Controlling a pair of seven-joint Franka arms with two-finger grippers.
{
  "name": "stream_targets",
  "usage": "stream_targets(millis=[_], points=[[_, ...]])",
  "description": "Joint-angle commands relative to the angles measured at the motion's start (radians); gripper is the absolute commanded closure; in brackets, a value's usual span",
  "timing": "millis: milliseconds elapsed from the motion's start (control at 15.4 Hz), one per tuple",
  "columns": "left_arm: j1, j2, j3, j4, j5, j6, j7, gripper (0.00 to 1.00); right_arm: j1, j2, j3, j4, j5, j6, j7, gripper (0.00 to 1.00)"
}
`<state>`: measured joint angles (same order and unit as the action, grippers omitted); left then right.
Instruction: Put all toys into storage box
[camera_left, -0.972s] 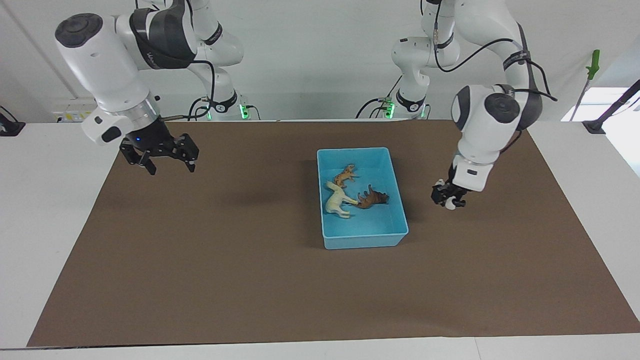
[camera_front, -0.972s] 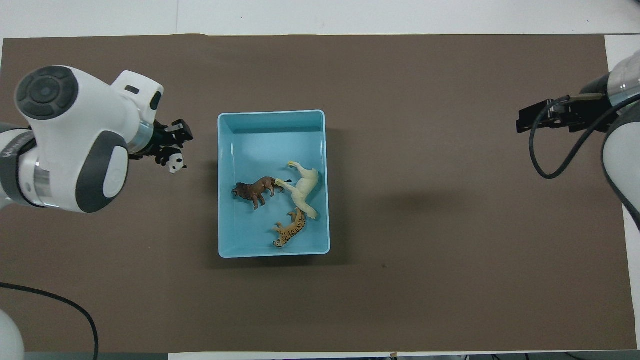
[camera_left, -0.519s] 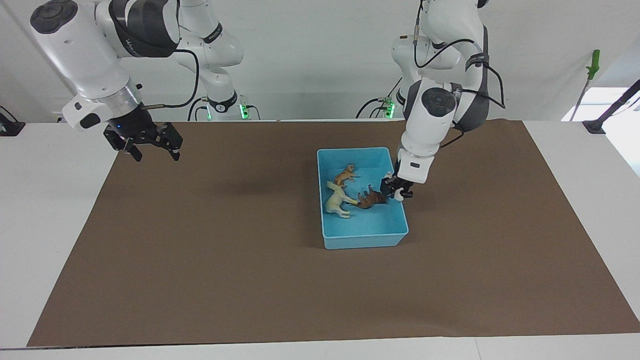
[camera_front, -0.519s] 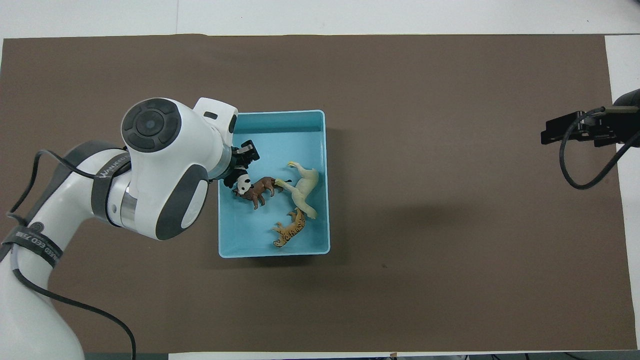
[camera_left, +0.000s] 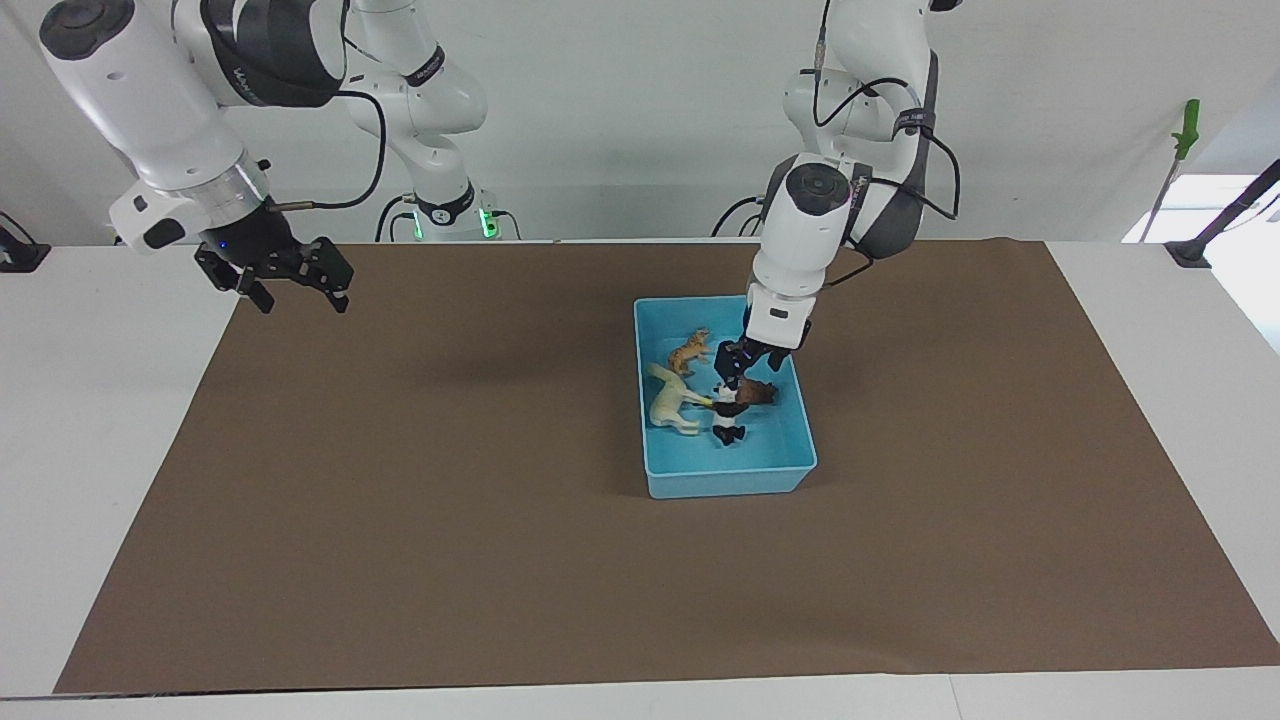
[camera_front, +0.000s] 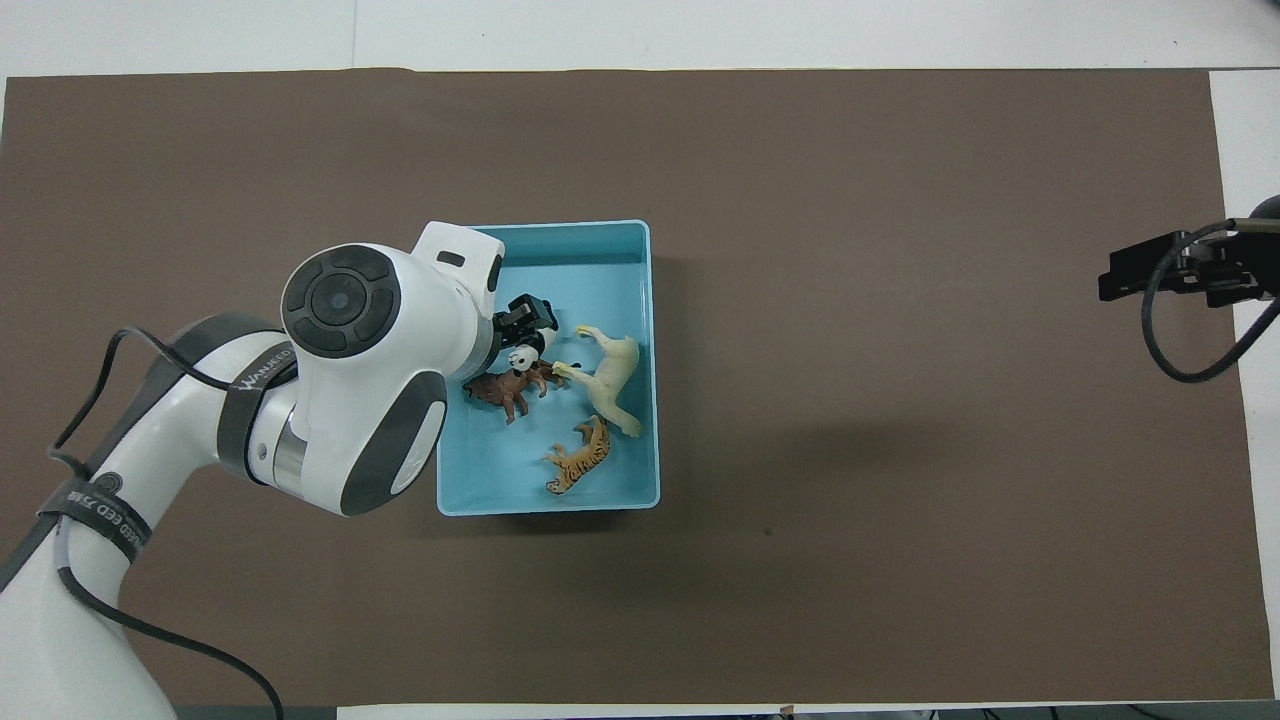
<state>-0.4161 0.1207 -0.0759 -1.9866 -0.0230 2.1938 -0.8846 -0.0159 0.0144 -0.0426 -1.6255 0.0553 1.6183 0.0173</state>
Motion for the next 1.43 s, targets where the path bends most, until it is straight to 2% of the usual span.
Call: stream_targets(millis=[0, 324, 454, 648, 1037, 1361], points=[[0.074, -0.076, 0.013, 0.008, -0.011, -0.083, 0.048, 0.0, -0.018, -0.002, 0.013, 0.019, -0.008, -0.028, -0.014, 0.0], [0.262, -0.159, 0.016, 0.077, -0.009, -0.296, 0.379, 0.0, -0.022, -0.005, 0.013, 0.01, -0.009, -0.026, -0.016, 0.0], [0.327, -0.176, 0.018, 0.118, -0.008, -0.391, 0.58, 0.0, -0.021, -0.005, 0.013, 0.01, -0.063, -0.02, -0.052, 0.0], [0.372, -0.185, 0.019, 0.147, 0.0, -0.465, 0.768, 0.0, -0.021, -0.005, 0.015, 0.009, -0.092, -0.008, -0.094, 0.0], [0.422, -0.151, 0.011, 0.233, 0.008, -0.539, 0.901, 0.0, -0.019, -0.013, 0.017, -0.007, -0.089, -0.021, -0.094, 0.0], [0.398, -0.111, 0.007, 0.308, 0.018, -0.586, 0.927, 0.0, -0.019, -0.016, 0.017, -0.014, -0.089, -0.023, -0.097, 0.0]])
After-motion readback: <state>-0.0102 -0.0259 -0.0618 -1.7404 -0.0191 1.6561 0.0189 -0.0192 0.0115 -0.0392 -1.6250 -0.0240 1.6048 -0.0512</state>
